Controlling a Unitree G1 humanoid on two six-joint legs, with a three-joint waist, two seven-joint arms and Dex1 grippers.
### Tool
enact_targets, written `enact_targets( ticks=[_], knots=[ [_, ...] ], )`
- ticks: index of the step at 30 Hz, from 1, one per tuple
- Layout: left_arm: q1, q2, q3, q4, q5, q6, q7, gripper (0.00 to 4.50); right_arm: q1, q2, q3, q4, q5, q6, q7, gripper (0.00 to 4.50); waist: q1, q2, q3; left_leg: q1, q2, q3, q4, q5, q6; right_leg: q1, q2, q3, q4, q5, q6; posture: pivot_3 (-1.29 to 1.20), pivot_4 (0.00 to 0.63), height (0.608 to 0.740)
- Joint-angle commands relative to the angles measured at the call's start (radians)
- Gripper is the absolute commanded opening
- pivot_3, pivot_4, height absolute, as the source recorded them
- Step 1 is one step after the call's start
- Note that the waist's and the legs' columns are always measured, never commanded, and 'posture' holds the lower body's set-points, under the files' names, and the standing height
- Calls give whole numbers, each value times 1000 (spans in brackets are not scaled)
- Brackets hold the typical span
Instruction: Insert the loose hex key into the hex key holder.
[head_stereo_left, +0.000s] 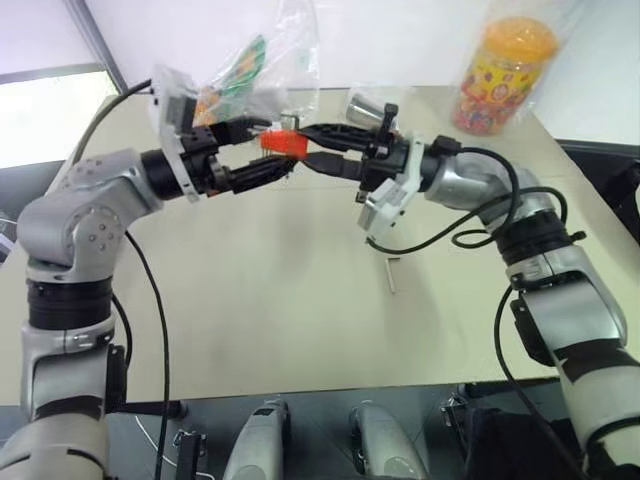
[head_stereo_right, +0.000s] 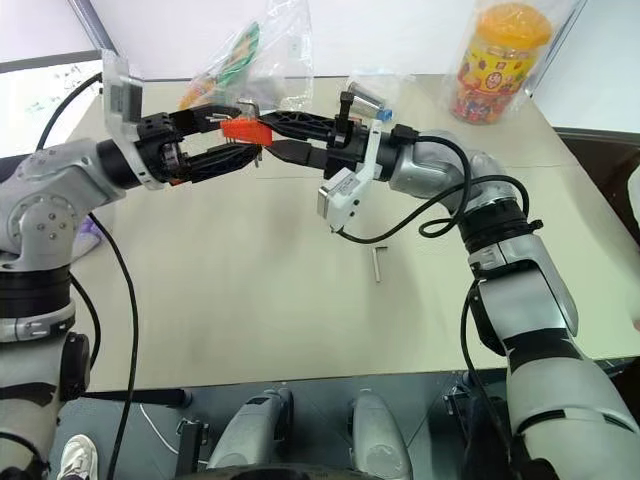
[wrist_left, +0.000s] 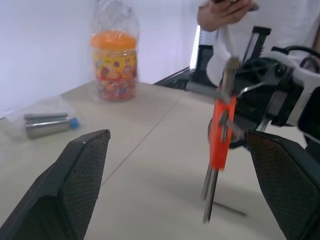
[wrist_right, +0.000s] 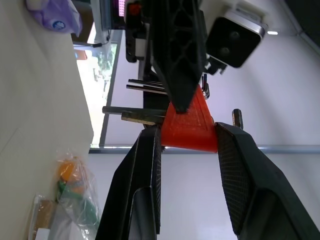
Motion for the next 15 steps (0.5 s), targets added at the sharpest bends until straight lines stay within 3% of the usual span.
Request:
enact_targets(
  ticks=[1,15],
  knots=[
    [-29,5,28,-20,-46,23,-20,4500,-36,-12,-3,-1,37,-19,16,1004,0,0,0,0,0,0,0,0,0,0,0,0,0,0,0,0,150,740],
    [21,19,28,-69,-79,67,-40,4500,-72,-20,28,51,96,-65,114,1004,0,0,0,0,0,0,0,0,0,0,0,0,0,0,0,0,150,740]
  ],
)
